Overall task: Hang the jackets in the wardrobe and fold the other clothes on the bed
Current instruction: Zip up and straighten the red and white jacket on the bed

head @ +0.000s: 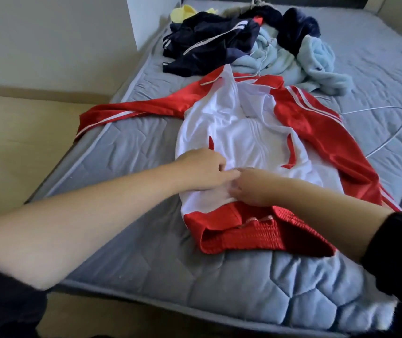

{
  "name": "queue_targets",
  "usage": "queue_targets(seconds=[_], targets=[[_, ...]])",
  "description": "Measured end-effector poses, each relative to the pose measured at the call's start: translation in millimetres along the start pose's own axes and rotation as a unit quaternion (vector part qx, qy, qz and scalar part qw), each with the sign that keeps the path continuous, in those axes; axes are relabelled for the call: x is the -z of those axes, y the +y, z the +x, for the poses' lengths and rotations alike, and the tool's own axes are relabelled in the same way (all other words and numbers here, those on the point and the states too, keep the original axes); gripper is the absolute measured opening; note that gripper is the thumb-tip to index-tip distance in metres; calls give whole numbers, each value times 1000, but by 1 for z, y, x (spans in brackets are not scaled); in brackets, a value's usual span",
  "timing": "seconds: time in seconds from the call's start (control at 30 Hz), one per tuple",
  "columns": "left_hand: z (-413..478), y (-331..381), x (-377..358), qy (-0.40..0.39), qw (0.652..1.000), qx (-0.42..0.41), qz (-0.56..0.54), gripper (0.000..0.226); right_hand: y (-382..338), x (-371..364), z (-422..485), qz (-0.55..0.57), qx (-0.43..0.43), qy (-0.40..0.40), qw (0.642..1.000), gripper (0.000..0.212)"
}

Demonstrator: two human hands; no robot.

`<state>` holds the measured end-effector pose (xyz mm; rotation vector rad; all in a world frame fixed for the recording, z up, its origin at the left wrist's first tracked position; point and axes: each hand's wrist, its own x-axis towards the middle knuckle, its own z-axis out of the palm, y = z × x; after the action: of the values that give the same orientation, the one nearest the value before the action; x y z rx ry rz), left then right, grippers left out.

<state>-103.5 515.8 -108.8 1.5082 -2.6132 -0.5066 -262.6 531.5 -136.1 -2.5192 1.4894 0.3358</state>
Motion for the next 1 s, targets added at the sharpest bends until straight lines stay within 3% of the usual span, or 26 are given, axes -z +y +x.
queue_targets(seconds=[0.07, 0.13, 0.27, 0.33, 0.47, 0.53, 0.57, 0.6, 0.63, 0.67, 0.7, 0.73, 0.77, 0.8, 0.83, 0.9, 0.93, 1.0], targets=[[-16, 25, -13, -52, 994, -48, 87, 54, 5, 2, -30, -64, -32, -5, 997, 41], [-30, 44, -27, -54, 973, -92, 207, 62, 18, -6, -59, -157, -57, -37, 985, 65], [-40, 64, -38, -130, 939, -87, 307, 52, 44, -13, -102, -142, -132, -62, 979, 89], [-42, 65, -37, -154, 926, -84, 333, 41, 47, -8, -113, -171, -181, -61, 967, 81], [-52, 56, -32, -160, 918, -71, 355, 42, 45, -1, -124, -203, -243, -21, 948, 54], [-55, 47, -21, -96, 943, -46, 316, 30, 45, 5, -129, -196, -200, 82, 956, 40], [-57, 41, -11, -11, 955, -60, 291, 25, 47, 11, -133, -179, -159, 164, 957, 35], [-57, 33, 1, 111, 947, -112, 280, 26, 50, 17, -137, -160, -121, 259, 945, 28], [-57, 25, 13, 225, 915, -174, 287, 31, 52, 23, -142, -145, -100, 335, 925, 20], [-59, 16, 26, 307, 879, -210, 299, 31, 55, 26, -146, -132, -106, 366, 915, 14], [-62, 9, 35, 338, 865, -222, 296, 29, 58, 27, -148, -122, -133, 346, 921, 10], [-66, 1, 40, 292, 889, -211, 281, 25, 60, 23, -149, -109, -170, 270, 942, 8], [-67, -6, 42, 208, 922, -186, 267, 21, 60, 19, -150, -99, -198, 141, 965, 9], [-71, -7, 44, 73, 952, -125, 268, 17, 59, 13, -151, -85, -199, 9, 976, 13], [-74, -8, 41, -87, 954, -72, 279, 14, 59, 8, -152, -69, -185, -88, 976, 18], [-82, -4, 28, -295, 903, -25, 310, 21, 56, 3, -153, -57, -156, -198, 966, 27], [-85, 3, 22, -346, 877, -12, 333, 20, 55, 2, -152, -56, -151, -221, 962, 32], [-86, 19, 15, -374, 853, 12, 363, 10, 54, 0, -151, -54, -145, -236, 960, 37]])
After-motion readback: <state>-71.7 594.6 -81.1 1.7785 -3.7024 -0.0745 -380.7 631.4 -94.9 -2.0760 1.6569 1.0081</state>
